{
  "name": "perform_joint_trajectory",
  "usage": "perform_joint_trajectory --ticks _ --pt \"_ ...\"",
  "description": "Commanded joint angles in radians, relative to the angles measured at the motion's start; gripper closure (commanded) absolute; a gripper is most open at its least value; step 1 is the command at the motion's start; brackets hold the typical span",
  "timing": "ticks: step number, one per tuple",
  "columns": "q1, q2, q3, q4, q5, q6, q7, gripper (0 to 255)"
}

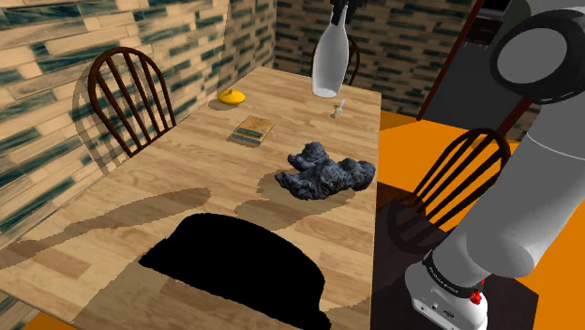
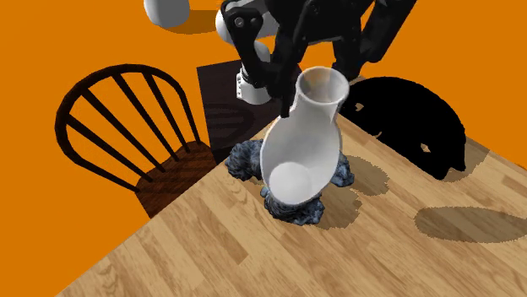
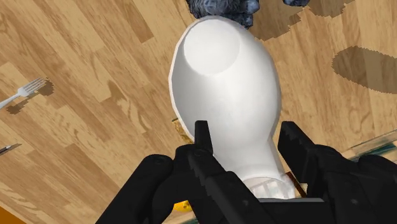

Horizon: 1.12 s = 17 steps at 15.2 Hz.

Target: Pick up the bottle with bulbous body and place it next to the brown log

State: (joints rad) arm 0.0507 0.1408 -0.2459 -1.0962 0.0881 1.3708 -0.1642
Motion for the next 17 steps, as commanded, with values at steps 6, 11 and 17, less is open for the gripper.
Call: perform_joint_trajectory --ticks 6,11,17 --pt "0.113 -0.061 0.078 -0.073 -0.049 0.022 0.176 255" --pt "0.185 -0.067 0.136 -0.079 -0.074 0.026 0.299 255" --pt "0.27 -0.028 0.202 -0.026 -0.1 0.011 0.444 255"
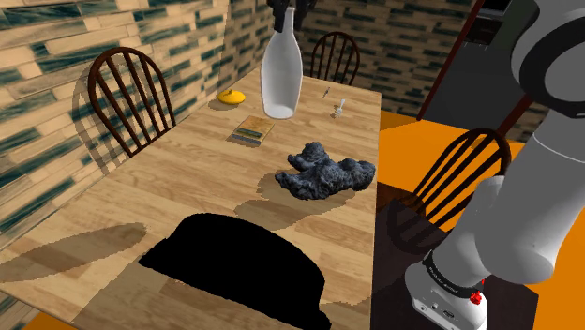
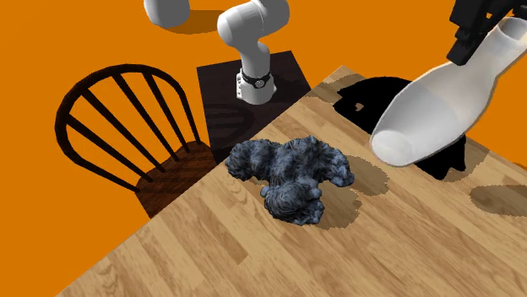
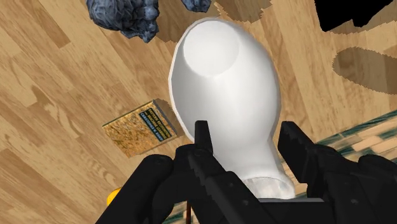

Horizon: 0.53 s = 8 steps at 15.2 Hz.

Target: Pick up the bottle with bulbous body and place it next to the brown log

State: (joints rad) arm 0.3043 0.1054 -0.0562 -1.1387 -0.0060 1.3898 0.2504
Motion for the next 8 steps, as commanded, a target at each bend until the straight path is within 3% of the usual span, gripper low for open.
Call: perform_joint_trajectory --ticks 1,6,8 --pt "0.031 0.019 0.023 0.033 -0.01 -0.013 0.053 255" --pt "0.104 0.099 0.068 0.146 -0.034 -0.05 0.162 255" --pt "0.103 0.066 0.068 0.069 -0.033 -0.005 0.163 255"
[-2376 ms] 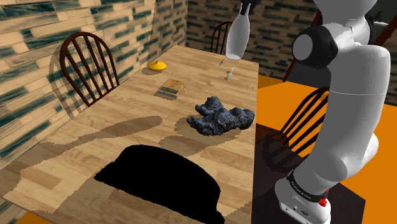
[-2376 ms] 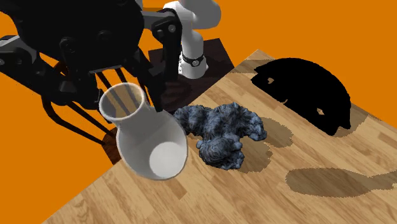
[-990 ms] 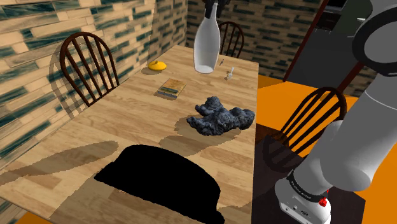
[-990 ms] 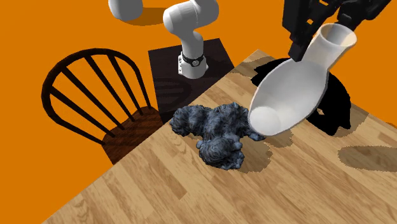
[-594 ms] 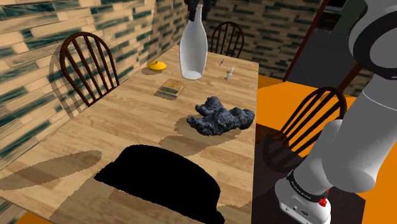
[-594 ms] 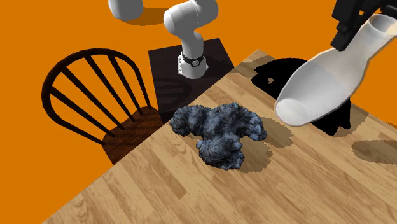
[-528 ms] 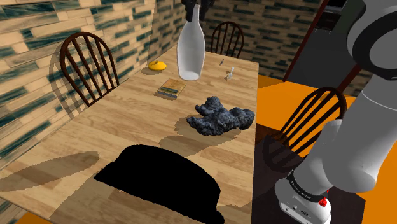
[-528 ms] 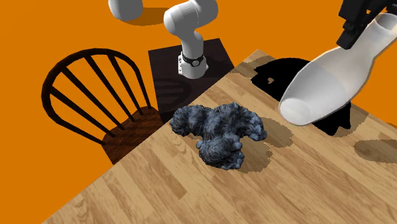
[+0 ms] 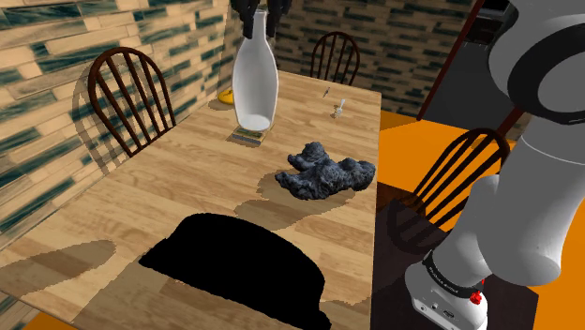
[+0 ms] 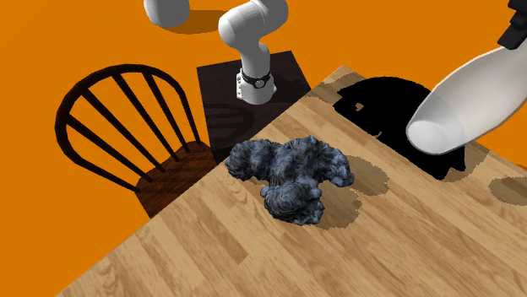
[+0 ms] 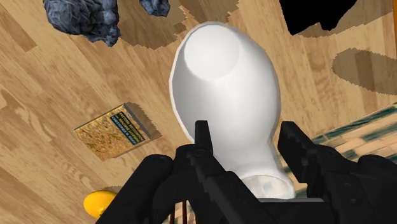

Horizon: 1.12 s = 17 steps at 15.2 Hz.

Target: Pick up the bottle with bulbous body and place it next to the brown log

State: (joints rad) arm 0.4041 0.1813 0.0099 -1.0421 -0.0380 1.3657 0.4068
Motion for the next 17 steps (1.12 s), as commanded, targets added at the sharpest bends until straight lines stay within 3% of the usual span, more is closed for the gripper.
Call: perform_joint_trajectory --ticks 1,17 --pt "0.003 -0.023 0.002 -0.063 -0.001 0.041 0.007 255" --pt "0.001 -0.153 0.001 -0.466 0.001 0.313 0.015 255"
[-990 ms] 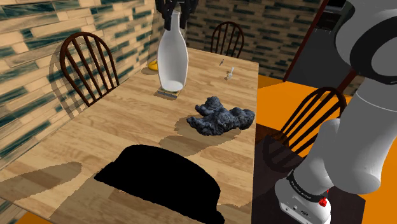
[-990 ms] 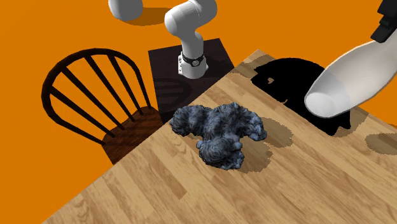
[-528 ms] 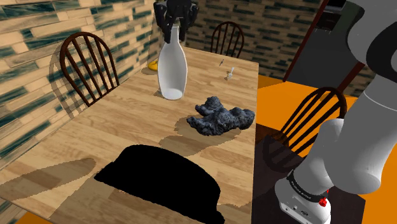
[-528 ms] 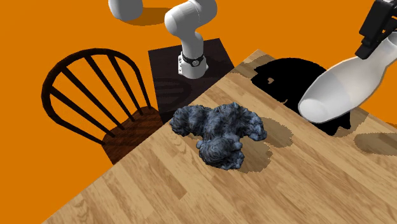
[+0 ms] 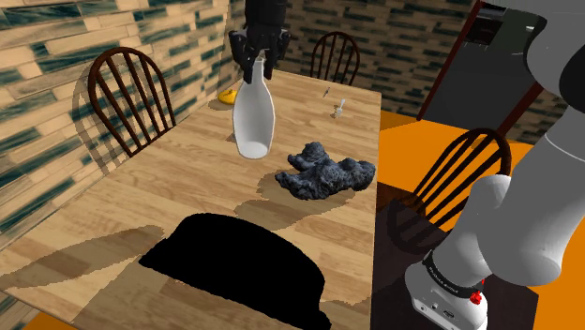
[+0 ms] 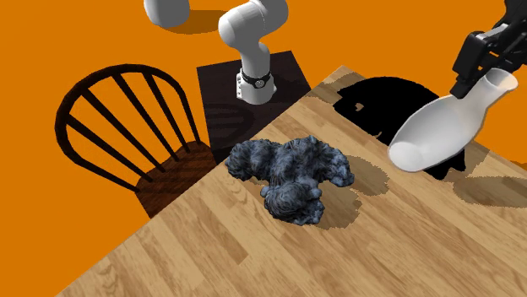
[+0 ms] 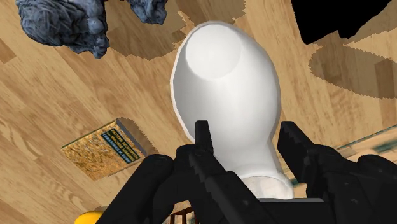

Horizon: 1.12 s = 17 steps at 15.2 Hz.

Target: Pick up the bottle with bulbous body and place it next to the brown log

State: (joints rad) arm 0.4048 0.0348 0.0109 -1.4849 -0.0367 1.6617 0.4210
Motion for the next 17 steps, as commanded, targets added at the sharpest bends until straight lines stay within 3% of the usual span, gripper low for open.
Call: perform_joint_trajectory --ticks 1,17 --pt "0.0 -0.011 0.0 -0.042 0.0 0.032 0.001 255" --pt "-0.001 -0.045 -0.001 -0.3 -0.001 0.256 0.008 255"
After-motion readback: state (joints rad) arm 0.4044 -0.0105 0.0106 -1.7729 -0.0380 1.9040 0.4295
